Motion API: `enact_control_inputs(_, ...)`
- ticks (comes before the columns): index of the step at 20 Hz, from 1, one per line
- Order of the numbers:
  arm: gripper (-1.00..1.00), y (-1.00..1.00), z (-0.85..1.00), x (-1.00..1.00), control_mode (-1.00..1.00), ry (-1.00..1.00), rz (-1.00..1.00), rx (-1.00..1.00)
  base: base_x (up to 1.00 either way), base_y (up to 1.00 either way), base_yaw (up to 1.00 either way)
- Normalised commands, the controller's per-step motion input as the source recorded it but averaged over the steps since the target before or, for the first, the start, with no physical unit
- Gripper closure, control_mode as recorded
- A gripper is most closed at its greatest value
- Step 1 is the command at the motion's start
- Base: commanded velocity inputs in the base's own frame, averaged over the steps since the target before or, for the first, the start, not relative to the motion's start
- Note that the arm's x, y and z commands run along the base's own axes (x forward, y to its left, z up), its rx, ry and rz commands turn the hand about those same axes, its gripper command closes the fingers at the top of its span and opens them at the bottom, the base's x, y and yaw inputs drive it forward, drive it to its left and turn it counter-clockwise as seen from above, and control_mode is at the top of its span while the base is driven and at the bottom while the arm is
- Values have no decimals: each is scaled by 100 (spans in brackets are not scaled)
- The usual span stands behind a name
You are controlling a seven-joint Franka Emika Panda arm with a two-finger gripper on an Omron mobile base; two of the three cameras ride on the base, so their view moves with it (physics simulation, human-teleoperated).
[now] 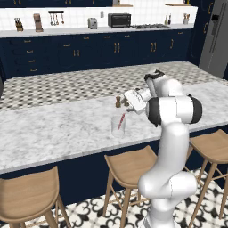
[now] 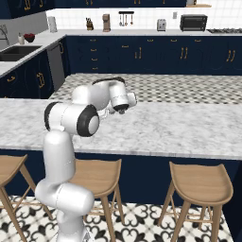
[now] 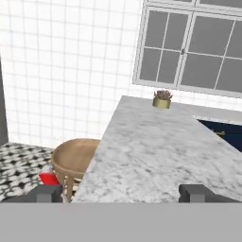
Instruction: Take a straw from the drawer in front and place it inside the glass cup on the dining counter.
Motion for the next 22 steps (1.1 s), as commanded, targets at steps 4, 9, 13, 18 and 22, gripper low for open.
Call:
enact_control_inputs(4, -100, -6, 48, -46, -100, -23, -7, -33, 0, 0, 0)
enact_control_inputs(9, -100, 11, 32, -99, -100, -46, -4, -48, 0, 0, 0)
enact_control_inputs(13, -100, 25, 22, -100, -100, -41, -6, -48, 0, 0, 0)
enact_control_inputs(18, -100, 23, 20, -98, -100, -5, -12, -26, 0, 0, 0)
enact_control_inputs(22, -100, 29, 20, -67, -100, 1, -20, -17, 0, 0, 0)
